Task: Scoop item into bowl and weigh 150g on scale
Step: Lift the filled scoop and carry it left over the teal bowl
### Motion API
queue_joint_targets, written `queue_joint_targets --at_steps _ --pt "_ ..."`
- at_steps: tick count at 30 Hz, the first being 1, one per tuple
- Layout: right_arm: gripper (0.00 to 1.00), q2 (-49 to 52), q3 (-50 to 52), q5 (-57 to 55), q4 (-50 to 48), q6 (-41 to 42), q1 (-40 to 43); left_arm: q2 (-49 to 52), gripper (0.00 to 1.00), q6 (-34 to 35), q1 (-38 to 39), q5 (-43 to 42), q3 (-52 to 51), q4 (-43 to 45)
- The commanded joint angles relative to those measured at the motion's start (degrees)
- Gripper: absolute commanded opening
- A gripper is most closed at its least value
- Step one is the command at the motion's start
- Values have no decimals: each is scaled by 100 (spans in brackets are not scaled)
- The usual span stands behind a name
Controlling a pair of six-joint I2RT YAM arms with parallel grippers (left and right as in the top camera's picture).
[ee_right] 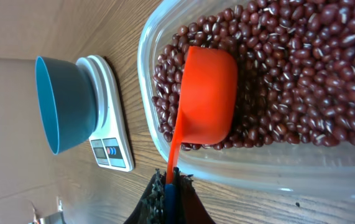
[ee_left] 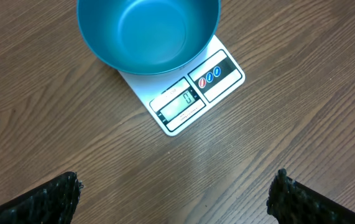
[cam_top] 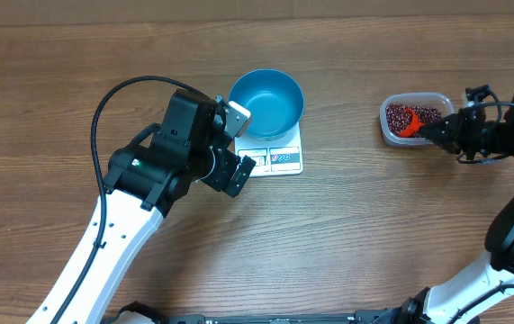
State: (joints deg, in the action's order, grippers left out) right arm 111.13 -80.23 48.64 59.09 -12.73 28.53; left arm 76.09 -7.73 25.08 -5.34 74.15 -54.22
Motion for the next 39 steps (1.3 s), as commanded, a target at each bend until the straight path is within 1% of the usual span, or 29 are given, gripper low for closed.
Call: queue_joint_targets --at_steps 1,10,18,33,39 --pt "4 17 35 402 11 -66 195 -46 100 -105 -4 44 -52 7" --pt "4 17 35 778 101 -129 555 -46 100 -105 -4 44 -52 7" --pt "3 17 35 1156 127 -127 616 -46 100 -105 -4 44 -52 7" --pt "3 17 35 1228 315 -131 627 -46 100 -105 -4 44 -52 7" --pt "4 17 35 1641 345 -280 627 -46 99 -105 -4 44 -52 7"
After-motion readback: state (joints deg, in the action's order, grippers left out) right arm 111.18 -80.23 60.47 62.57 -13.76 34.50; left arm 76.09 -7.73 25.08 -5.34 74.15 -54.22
